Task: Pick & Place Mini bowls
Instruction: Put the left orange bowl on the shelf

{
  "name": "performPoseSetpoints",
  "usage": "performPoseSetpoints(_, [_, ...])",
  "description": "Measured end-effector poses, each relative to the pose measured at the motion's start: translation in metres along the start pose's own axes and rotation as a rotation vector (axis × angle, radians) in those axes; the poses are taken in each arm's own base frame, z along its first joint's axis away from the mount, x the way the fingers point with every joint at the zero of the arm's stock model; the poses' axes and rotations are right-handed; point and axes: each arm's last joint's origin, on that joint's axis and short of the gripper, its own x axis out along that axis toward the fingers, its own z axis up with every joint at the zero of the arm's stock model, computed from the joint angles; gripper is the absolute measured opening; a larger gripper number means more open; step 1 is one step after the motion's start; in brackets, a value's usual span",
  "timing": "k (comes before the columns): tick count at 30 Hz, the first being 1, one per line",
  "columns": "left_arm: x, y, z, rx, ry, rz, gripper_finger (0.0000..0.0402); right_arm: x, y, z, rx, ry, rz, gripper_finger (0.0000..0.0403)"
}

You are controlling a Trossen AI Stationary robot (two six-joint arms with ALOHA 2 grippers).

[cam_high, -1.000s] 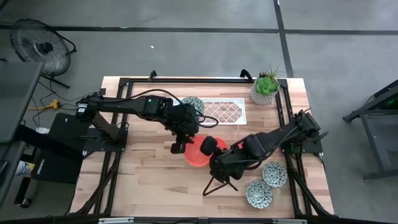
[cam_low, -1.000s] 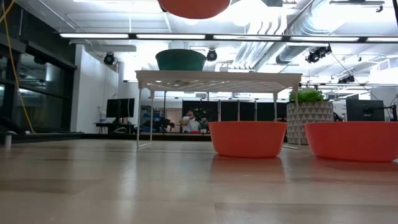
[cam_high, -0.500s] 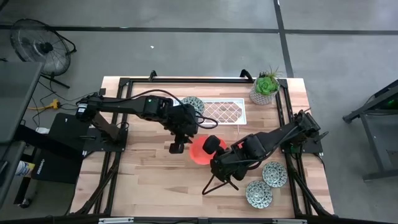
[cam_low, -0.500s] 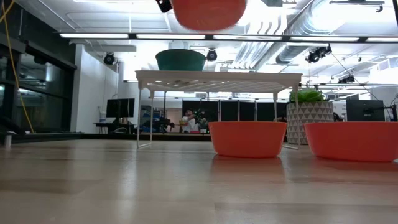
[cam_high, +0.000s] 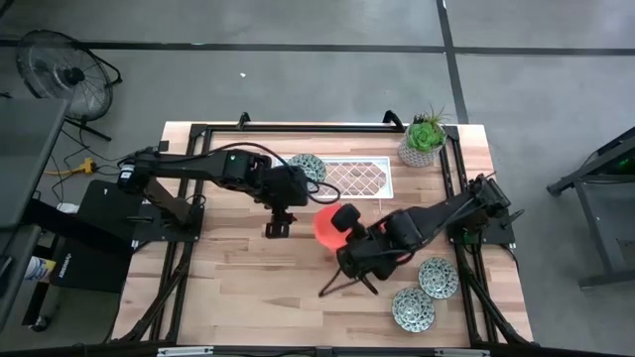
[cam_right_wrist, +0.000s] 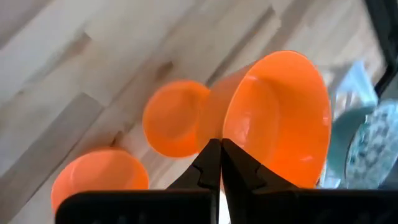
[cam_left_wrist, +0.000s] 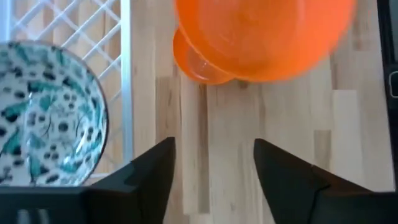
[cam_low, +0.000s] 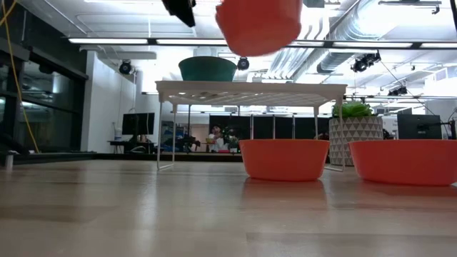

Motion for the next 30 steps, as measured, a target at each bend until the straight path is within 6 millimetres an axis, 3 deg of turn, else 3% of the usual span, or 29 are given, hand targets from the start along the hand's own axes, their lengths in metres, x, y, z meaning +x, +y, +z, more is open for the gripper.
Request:
performPoseSetpoints(7, [-0.028, -0.007, -0.011, 0.018, -0.052, 0.103, 0.0232, -0.007, -0.028, -0.022, 0.166, 0.004, -0.031, 0.0000])
performPoseSetpoints(16, [-0.050, -0.015, -0.026, 0.006, -0.068, 0.214, 0.0232, -0.031, -0.054, -0.068, 0.375, 0.062, -0.109, 0.0000])
performPoseSetpoints(20, [-0.052, -0.024, -0.030, 0.040, -0.056, 0.233, 0.0232, -0.032, -0.052, -0.093, 0.489, 0.086, -0.121, 0.0000])
performPoseSetpoints(24, [-0.052, -0.029, -0.031, 0.058, -0.061, 0.253, 0.0232, -0.027, -0.039, -0.114, 0.584, 0.043, -0.145, 0.0000])
performPoseSetpoints(30, [-0.053, -0.028, -0.031, 0.049, -0.065, 0.275, 0.0232, -0.009, -0.030, -0.129, 0.623, -0.035, -0.198, 0.0000])
